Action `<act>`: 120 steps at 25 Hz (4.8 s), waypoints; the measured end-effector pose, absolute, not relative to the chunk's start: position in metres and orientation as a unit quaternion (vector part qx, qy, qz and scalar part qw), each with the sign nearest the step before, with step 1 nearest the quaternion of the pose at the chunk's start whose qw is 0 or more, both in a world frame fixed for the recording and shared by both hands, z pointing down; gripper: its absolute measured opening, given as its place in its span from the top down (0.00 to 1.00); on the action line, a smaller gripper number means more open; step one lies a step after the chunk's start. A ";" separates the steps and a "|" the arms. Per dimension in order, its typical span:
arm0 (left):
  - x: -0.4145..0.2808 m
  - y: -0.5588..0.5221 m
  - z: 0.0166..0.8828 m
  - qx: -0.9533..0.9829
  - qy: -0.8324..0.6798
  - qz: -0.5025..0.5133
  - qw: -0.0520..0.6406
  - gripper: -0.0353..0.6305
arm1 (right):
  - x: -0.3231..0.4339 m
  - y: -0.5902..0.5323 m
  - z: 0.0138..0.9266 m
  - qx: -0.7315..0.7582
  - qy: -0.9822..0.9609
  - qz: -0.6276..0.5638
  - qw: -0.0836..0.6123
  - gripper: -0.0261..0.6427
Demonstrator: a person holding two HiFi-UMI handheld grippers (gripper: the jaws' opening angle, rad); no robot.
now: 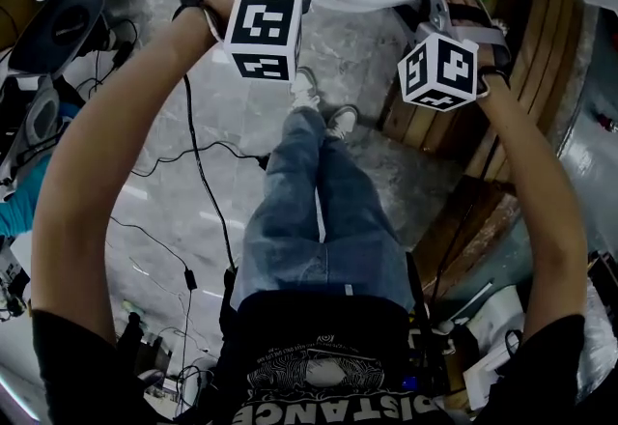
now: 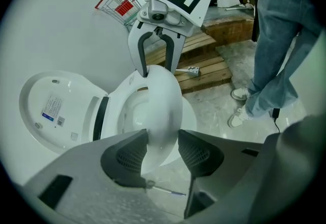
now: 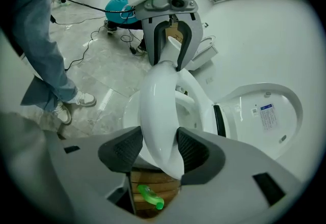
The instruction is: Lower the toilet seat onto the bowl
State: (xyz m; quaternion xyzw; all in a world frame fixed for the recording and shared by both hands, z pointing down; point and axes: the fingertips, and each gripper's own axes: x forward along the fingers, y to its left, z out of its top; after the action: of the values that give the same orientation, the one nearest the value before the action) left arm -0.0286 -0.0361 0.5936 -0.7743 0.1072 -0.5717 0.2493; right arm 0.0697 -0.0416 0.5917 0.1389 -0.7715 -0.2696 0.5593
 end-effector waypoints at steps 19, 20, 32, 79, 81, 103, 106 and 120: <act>-0.031 -0.029 0.682 -0.757 0.098 -0.598 0.244 0.65 | 0.069 -0.033 0.678 0.079 -0.751 -0.282 0.592 0.64; -0.030 -0.029 0.686 -0.756 0.096 -0.600 0.242 0.65 | 0.070 -0.033 0.682 0.076 -0.750 -0.283 0.593 0.64; -0.028 -0.030 0.718 -0.748 0.078 -0.619 0.226 0.66 | 0.073 -0.033 0.714 0.058 -0.750 -0.266 0.603 0.64; 0.016 -0.046 0.427 -0.864 0.300 -0.404 0.003 0.81 | 0.055 -0.048 0.428 0.325 -0.830 -0.049 0.450 0.85; 0.016 -0.045 0.405 -0.869 0.322 -0.375 -0.022 0.82 | 0.053 -0.046 0.407 0.344 -0.833 -0.034 0.432 0.86; 0.004 -0.007 0.266 -0.874 0.420 -0.176 -0.172 0.93 | 0.034 0.000 0.259 0.487 -0.833 0.142 0.221 0.93; 0.006 -0.008 0.265 -0.874 0.418 -0.171 -0.178 0.93 | 0.032 -0.001 0.256 0.490 -0.832 0.145 0.216 0.93; 0.015 0.004 0.269 -0.875 0.411 -0.170 -0.190 0.93 | 0.041 0.011 0.259 0.507 -0.823 0.168 0.194 0.93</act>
State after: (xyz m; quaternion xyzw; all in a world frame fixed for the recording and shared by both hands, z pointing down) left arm 0.0148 0.0039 0.2689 -0.8755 0.4106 -0.1703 -0.1896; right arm 0.0408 0.0112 0.2590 0.5066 -0.8231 0.1677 0.1945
